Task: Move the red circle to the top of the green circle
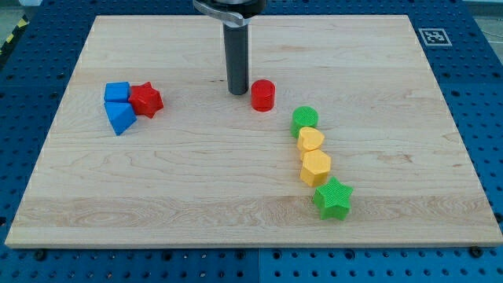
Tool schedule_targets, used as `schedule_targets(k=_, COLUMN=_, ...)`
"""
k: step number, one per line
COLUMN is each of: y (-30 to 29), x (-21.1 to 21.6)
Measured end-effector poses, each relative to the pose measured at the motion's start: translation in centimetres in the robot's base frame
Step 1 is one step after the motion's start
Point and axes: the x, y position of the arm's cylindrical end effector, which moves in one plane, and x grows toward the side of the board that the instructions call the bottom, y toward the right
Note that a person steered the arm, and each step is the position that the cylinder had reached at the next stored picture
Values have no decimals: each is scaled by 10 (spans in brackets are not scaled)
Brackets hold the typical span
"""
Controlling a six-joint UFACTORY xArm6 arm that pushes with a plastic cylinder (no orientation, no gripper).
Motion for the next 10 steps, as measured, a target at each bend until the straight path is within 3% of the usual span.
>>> schedule_targets(k=2, y=22, x=38)
schedule_targets(k=8, y=50, x=36)
schedule_targets(k=10, y=28, x=37)
